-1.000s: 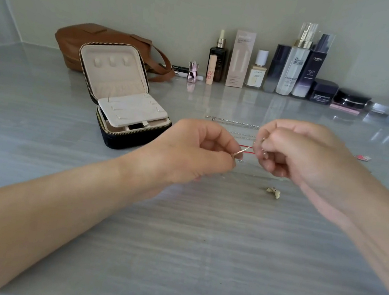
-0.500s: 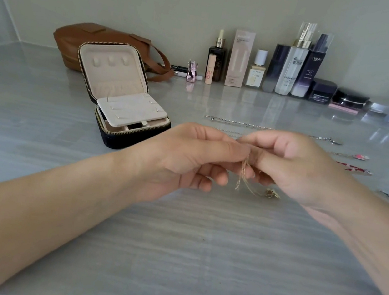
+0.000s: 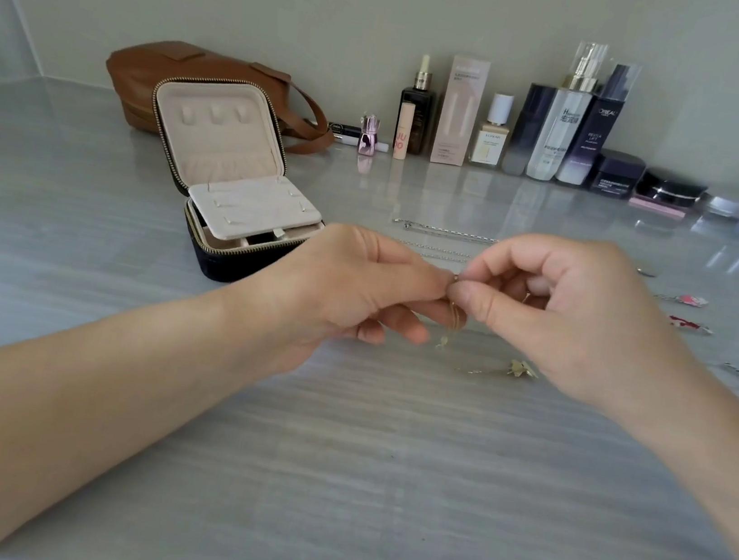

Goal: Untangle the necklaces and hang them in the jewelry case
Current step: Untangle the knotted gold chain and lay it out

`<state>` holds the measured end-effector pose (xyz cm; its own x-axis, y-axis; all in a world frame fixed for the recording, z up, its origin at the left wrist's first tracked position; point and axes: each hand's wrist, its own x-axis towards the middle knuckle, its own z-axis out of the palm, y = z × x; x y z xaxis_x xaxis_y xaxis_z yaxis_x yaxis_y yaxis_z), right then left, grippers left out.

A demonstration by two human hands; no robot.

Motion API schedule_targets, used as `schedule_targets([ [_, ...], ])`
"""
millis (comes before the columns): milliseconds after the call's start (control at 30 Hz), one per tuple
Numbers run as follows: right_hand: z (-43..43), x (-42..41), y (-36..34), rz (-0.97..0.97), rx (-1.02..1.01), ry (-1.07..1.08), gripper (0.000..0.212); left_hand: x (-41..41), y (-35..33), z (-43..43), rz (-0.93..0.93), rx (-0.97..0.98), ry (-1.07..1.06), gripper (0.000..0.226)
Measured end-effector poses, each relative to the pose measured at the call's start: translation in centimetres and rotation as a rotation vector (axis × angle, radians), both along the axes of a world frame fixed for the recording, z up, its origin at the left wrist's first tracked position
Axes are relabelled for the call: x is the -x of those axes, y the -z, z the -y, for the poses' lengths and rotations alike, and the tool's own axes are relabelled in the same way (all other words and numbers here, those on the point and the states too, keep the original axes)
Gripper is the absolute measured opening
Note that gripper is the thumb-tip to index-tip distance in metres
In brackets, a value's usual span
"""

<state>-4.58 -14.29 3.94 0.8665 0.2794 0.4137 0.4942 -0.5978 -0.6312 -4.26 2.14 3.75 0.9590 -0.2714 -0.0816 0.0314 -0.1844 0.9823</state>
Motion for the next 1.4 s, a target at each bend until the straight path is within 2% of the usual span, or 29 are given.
schedule_targets([
  [500, -0.4, 0.2, 0.3, -0.014, 0.037, 0.043, 0.013, 0.1, 0.4, 0.3, 0.272, -0.213, -0.036, 0.014],
  [667, -0.4, 0.2, -0.1, -0.097, -0.107, 0.028, 0.010, 0.0, 0.2, 0.3, 0.257, -0.177, -0.044, 0.012],
  [833, 0.0, 0.0, -0.4, -0.270, -0.282, 0.011, 0.004, 0.0, 0.0, 0.3, 0.233, -0.169, -0.047, 0.016],
  [1033, 0.3, -0.4, -0.7, -0.483, -0.480, -0.024, 0.018, 0.1, -0.4, 0.1, 0.202, -0.141, -0.036, 0.013],
  [1167, 0.5, -0.5, -0.7, -0.539, -0.570, -0.050, 0.027, 0.2, -0.5, 0.0, 0.172, -0.115, -0.031, 0.015],
  [1400, 0.3, -0.6, -0.1, -0.328, -0.291, 0.066, 0.016, 0.0, -0.5, 0.0, 0.136, -0.058, -0.056, 0.018],
])
